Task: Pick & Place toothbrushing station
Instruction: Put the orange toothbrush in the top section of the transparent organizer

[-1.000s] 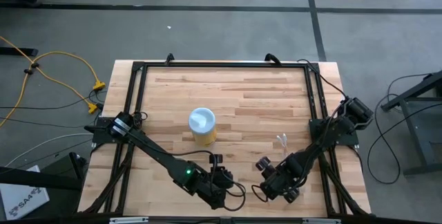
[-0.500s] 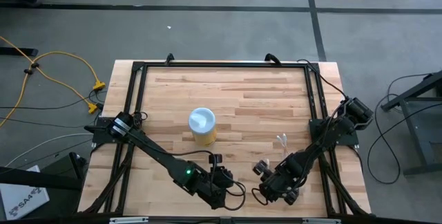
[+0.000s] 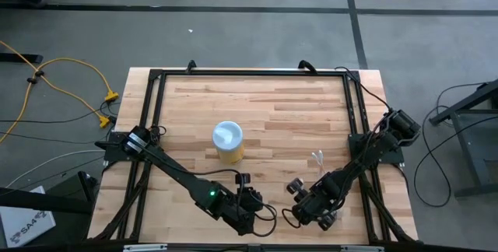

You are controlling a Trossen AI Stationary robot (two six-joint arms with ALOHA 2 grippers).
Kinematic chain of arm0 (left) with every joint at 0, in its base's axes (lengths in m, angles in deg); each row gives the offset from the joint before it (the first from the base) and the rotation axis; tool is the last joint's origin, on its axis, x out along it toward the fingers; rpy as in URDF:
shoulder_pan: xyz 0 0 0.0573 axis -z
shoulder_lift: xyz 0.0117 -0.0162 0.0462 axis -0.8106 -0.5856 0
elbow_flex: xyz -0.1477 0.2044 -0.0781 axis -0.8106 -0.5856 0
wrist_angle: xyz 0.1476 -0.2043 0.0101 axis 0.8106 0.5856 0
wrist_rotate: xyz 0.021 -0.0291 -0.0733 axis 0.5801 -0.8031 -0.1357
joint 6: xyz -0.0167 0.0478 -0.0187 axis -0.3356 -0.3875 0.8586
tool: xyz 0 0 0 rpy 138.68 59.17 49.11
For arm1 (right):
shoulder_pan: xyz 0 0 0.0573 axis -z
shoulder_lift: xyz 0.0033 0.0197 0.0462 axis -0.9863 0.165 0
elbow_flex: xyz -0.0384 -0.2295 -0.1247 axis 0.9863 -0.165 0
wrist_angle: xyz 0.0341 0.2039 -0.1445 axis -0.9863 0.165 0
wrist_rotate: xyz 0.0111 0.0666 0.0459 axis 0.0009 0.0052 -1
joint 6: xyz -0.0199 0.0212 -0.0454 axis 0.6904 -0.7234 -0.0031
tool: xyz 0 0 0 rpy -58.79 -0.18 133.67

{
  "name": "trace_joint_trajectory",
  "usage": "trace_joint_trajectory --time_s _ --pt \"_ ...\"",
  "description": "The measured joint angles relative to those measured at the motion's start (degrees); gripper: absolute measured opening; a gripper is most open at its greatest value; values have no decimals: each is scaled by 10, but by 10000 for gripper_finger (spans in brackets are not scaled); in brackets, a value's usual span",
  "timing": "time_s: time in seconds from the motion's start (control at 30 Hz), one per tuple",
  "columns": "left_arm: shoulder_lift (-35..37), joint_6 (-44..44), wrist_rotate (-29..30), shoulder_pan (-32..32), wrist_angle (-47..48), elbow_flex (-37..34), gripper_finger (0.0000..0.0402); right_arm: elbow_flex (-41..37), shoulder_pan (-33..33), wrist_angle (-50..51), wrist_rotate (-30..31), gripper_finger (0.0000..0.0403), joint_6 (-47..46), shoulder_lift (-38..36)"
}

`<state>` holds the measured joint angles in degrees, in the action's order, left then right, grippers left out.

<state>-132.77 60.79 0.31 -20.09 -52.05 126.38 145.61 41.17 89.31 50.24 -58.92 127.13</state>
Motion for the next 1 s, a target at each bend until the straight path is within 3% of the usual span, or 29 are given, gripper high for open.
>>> trace_joint_trajectory --time_s 0.27,0.67,1.0 --pt "0 0 0 0 0 0 112 0 19 -3 -4 132 -89 0" --pt "0 0 -2 0 1 0 112 -1 22 14 -41 135 17 68" --pt "0 0 -3 0 1 0 112 -1 22 29 -5 135 48 78"
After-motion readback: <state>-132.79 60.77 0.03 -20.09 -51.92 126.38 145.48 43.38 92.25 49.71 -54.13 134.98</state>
